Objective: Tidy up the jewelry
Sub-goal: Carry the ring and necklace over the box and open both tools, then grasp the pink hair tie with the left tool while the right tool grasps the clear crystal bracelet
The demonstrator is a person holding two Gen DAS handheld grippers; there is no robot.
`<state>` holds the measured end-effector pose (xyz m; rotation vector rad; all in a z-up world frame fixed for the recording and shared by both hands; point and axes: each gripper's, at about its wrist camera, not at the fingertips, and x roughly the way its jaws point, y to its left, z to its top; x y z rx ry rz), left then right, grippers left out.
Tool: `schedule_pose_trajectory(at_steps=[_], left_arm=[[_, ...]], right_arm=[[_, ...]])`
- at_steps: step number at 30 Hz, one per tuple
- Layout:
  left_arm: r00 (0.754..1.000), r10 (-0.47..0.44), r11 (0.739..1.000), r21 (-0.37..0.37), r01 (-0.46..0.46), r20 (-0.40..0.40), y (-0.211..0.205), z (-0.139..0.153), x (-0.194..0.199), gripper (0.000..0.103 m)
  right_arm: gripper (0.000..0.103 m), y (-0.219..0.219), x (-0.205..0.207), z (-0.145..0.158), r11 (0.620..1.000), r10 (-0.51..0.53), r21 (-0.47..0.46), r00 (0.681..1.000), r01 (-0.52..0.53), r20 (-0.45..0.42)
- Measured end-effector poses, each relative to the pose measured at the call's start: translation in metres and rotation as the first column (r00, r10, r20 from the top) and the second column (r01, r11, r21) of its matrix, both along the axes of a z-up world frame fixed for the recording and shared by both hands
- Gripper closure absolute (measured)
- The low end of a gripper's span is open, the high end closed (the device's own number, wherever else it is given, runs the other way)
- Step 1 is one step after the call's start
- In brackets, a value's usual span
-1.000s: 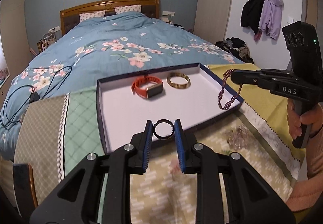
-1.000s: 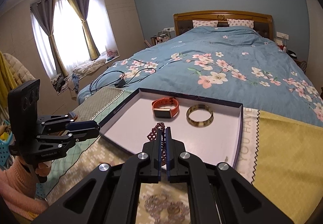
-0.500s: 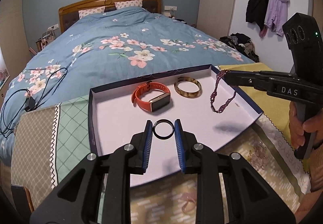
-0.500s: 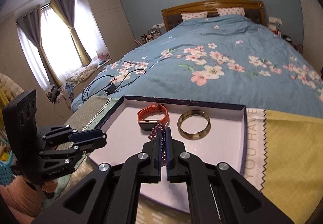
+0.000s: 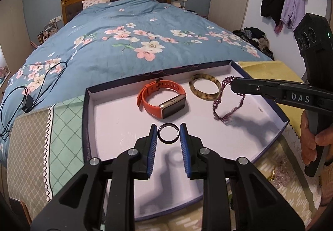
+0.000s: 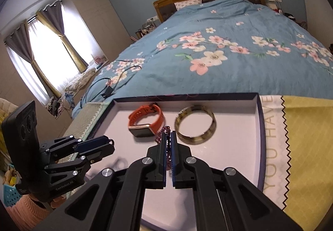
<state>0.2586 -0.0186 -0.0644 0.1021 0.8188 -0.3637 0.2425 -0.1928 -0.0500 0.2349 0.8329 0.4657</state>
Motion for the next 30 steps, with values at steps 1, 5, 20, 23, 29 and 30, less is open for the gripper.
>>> schedule_pose_trajectory(at_steps=[1, 5, 20, 23, 29, 30], left_arm=[[1.000, 0.001, 1.000, 0.003, -0.001, -0.005, -0.001, -0.002, 0.002, 0.081], [1.000, 0.001, 1.000, 0.014, -0.001, -0.022, -0.005, -0.008, 0.010, 0.081], [0.997, 0.021, 0.999, 0.029, -0.019, -0.070, -0.013, -0.027, 0.033, 0.080], [0.997, 0.026, 0.999, 0.024, -0.025, -0.068, -0.012, -0.027, 0.035, 0.076], [0.998, 0.056, 0.998, 0.000, -0.056, 0.016, -0.002, -0.005, 0.014, 0.063], [0.998, 0.057, 0.998, -0.006, -0.057, 0.035, 0.001, 0.001, 0.007, 0.062]], right_arm=[[0.100, -0.001, 0.001, -0.002, 1.000, -0.002, -0.006, 1.000, 0.002, -0.006], [0.098, 0.000, 0.003, -0.008, 0.999, -0.006, -0.046, 1.000, 0.006, -0.020], [0.092, -0.001, -0.007, -0.004, 0.996, 0.007, -0.089, 1.000, -0.008, -0.007], [0.088, -0.001, -0.020, 0.004, 0.996, 0.035, -0.078, 0.999, -0.035, 0.008], [0.072, -0.003, -0.066, 0.022, 0.987, 0.129, -0.111, 0.989, -0.120, 0.071], [0.071, -0.004, -0.073, 0.022, 0.984, 0.141, -0.119, 0.987, -0.131, 0.076]])
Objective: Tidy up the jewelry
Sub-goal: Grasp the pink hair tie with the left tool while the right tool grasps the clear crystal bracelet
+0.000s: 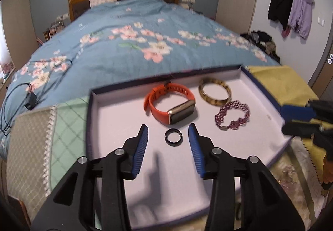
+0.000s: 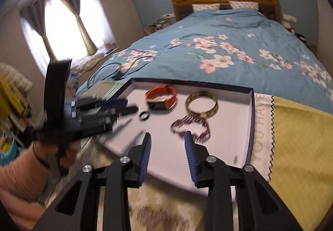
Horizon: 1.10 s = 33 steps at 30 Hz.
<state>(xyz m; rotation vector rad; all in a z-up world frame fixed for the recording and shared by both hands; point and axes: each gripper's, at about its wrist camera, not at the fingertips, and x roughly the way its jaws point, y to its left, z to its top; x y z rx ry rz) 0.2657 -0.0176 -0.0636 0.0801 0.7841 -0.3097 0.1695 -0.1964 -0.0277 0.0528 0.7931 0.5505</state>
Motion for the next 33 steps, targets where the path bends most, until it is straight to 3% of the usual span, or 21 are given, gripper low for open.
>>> schedule_pose_trajectory(at_steps=[7, 11, 16, 21, 22, 25, 33], left_arm=[[0.994, -0.019, 0.999, -0.028, 0.022, 0.104, 0.019, 0.030, -0.059, 0.057], [0.994, -0.035, 0.999, -0.026, 0.038, 0.106, 0.024, 0.028, -0.086, 0.056], [0.994, -0.067, 0.997, -0.026, 0.070, 0.088, 0.021, 0.019, -0.108, 0.056], [0.995, -0.068, 0.996, -0.045, 0.071, 0.072, 0.020, 0.014, -0.119, 0.056], [0.995, -0.067, 0.996, -0.048, 0.071, 0.070, 0.021, 0.013, -0.121, 0.056], [0.996, -0.067, 0.996, -0.054, 0.070, 0.065, 0.023, 0.013, -0.124, 0.056], [0.995, -0.079, 0.994, -0.068, 0.084, 0.068, 0.022, 0.015, -0.130, 0.056]], right_arm=[[0.071, -0.002, -0.053, -0.012, 0.990, 0.077, -0.117, 0.997, -0.076, 0.002], [0.071, 0.003, -0.076, -0.028, 0.978, 0.099, -0.185, 0.995, -0.099, -0.011], [0.073, 0.011, -0.085, -0.040, 0.970, 0.126, -0.207, 0.992, -0.129, -0.032], [0.088, 0.021, -0.086, -0.048, 0.951, 0.139, -0.274, 0.990, -0.142, -0.030], [0.095, 0.021, -0.087, -0.048, 0.951, 0.140, -0.274, 0.990, -0.142, -0.027], [0.095, 0.017, -0.086, -0.039, 0.959, 0.122, -0.257, 0.993, -0.119, -0.003], [0.095, -0.012, -0.076, -0.007, 0.996, 0.051, -0.080, 0.998, -0.049, 0.025]])
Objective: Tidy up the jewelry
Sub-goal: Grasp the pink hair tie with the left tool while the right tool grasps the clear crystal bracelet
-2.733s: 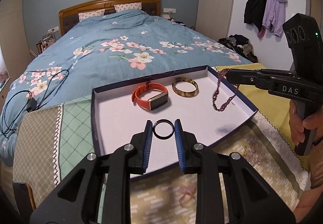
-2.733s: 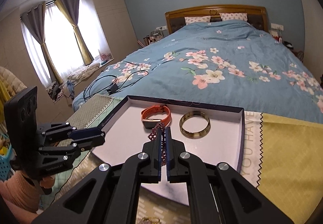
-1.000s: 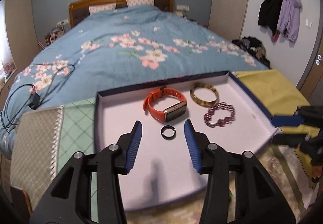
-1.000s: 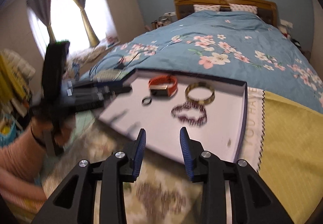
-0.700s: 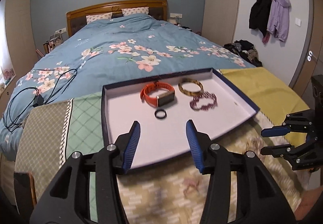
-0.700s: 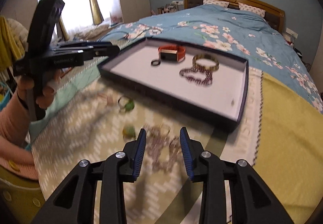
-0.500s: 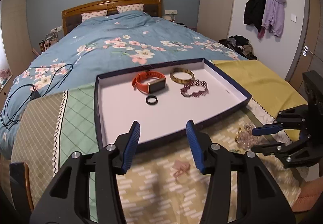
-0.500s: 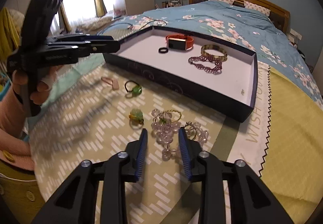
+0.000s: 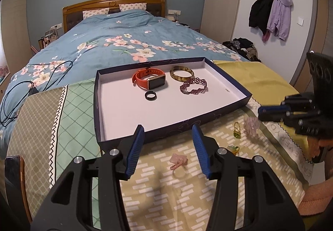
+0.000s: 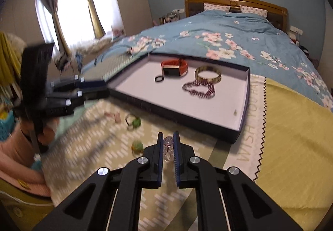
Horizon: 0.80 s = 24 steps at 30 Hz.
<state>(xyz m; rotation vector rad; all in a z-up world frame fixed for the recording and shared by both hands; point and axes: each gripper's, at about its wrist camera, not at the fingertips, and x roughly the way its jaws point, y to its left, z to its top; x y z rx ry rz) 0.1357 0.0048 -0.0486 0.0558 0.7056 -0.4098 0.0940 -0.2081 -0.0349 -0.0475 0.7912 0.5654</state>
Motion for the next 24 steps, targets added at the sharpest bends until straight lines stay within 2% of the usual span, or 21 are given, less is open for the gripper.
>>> schedule_pose_trajectory(at_steps=[4, 7, 24], left_arm=[[1.000, -0.009, 1.000, -0.002, 0.009, 0.002, 0.000, 0.000, -0.004, 0.056], [1.000, -0.023, 1.000, -0.003, 0.023, 0.004, -0.003, 0.000, -0.006, 0.056], [0.989, -0.144, 0.989, 0.015, 0.145, -0.025, -0.027, -0.013, -0.021, 0.057]], right_arm=[[0.095, -0.012, 0.005, 0.012, 0.995, -0.027, 0.093, 1.000, 0.028, -0.007], [0.095, -0.018, 0.007, 0.016, 0.991, -0.047, 0.127, 0.999, 0.048, -0.008], [0.095, -0.015, 0.007, 0.009, 0.986, -0.044, 0.162, 0.999, 0.048, -0.031]])
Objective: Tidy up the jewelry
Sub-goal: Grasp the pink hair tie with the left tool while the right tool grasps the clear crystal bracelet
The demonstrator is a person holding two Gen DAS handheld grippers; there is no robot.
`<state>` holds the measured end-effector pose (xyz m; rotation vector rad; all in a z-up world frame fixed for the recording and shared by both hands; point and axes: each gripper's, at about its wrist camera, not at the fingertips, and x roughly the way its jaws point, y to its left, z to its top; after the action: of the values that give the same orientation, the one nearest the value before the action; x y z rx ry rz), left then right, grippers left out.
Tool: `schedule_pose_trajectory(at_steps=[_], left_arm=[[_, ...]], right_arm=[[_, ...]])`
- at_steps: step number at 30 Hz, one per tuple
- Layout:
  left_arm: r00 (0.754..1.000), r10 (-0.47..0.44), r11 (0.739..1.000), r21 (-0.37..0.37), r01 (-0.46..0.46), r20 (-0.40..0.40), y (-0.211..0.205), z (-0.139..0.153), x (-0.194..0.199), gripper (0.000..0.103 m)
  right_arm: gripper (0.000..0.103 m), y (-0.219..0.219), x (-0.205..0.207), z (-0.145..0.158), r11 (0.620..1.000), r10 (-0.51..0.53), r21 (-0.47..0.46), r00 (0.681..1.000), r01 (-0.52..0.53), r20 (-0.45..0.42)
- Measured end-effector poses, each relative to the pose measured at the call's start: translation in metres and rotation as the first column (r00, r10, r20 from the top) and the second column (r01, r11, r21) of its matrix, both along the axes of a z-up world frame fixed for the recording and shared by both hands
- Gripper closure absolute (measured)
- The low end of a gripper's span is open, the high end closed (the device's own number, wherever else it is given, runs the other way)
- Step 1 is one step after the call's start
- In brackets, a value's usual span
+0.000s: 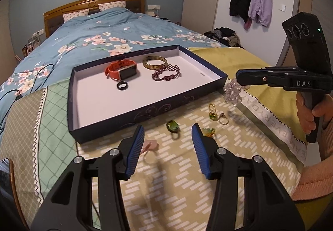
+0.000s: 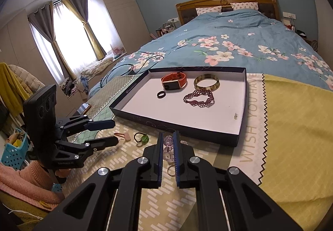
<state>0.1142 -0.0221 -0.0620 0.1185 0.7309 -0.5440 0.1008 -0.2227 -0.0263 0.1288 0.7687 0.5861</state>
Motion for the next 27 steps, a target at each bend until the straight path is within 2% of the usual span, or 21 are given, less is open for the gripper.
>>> schedule_pose_trajectory(at_steps=[7, 12, 16, 21, 23, 27], left_arm=[[1.000, -0.002, 1.000, 0.002, 0.002, -0.018, -0.009, -0.006, 0.008, 0.058], [0.999, 0.028, 0.999, 0.039, -0.028, -0.016, -0.004, -0.010, 0.013, 0.058], [0.998, 0.044, 0.997, 0.063, -0.040, -0.054, 0.002, -0.016, 0.017, 0.060], [0.991, 0.064, 0.996, 0.076, -0.055, -0.117, 0.007, -0.026, 0.026, 0.069], [0.987, 0.066, 0.996, 0.063, -0.058, -0.147, 0.009, -0.030, 0.030, 0.080], [0.985, 0.078, 0.996, 0.044, -0.072, -0.157, 0.014, -0.031, 0.033, 0.084]], right_arm=[[0.095, 0.000, 0.001, -0.002, 1.000, -0.004, 0.017, 1.000, 0.004, -0.004], [0.095, 0.001, 0.002, -0.003, 1.000, 0.001, 0.022, 1.000, -0.001, -0.007], [0.095, 0.002, 0.002, -0.005, 1.000, 0.004, 0.025, 1.000, -0.004, -0.008], [0.095, 0.004, 0.004, -0.006, 1.000, 0.008, 0.025, 1.000, -0.008, -0.009], [0.095, 0.006, 0.005, -0.006, 1.000, 0.011, 0.023, 1.000, -0.011, -0.010], [0.095, 0.007, 0.006, -0.006, 1.000, 0.017, 0.025, 1.000, -0.016, -0.011]])
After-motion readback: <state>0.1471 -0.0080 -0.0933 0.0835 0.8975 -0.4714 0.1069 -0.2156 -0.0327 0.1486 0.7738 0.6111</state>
